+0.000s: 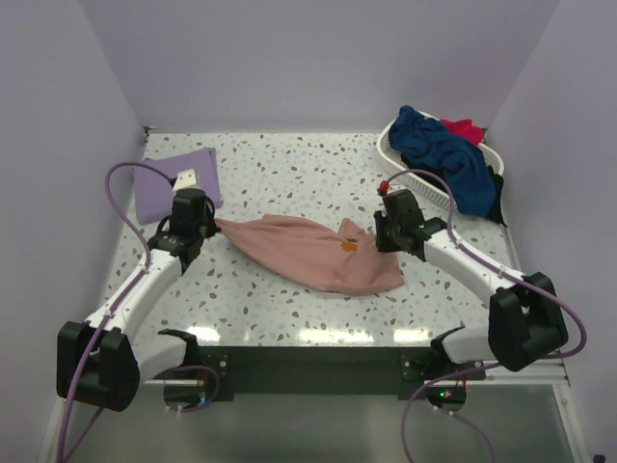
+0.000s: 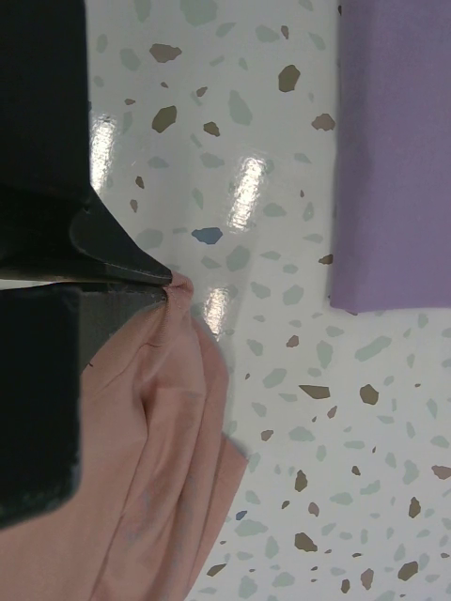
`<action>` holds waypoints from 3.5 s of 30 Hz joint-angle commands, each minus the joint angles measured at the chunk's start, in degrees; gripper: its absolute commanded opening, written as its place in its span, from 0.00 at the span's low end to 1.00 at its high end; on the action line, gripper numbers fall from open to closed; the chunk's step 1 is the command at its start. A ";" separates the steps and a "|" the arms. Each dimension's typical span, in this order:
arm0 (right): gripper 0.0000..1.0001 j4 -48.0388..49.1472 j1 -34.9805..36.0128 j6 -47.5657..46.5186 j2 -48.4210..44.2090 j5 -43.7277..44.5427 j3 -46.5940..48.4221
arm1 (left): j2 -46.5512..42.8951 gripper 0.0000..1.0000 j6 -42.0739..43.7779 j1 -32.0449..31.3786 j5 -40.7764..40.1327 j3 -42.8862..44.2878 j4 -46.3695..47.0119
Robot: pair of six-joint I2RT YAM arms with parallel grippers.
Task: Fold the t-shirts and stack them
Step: Flatten the tshirt out
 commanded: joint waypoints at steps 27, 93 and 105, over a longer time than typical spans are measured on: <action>0.00 -10.08 -1.04 -3.68 -13.13 11.31 10.69 | -1.67 0.00 1.15 1.07 -0.79 2.91 -0.22; 0.00 -6.32 -2.19 -18.45 -12.35 12.28 63.89 | -1.15 0.00 9.06 1.86 18.73 45.29 -13.67; 0.00 -4.11 -2.28 -18.71 10.58 10.97 76.08 | 13.45 0.00 11.43 2.21 12.58 52.82 -9.88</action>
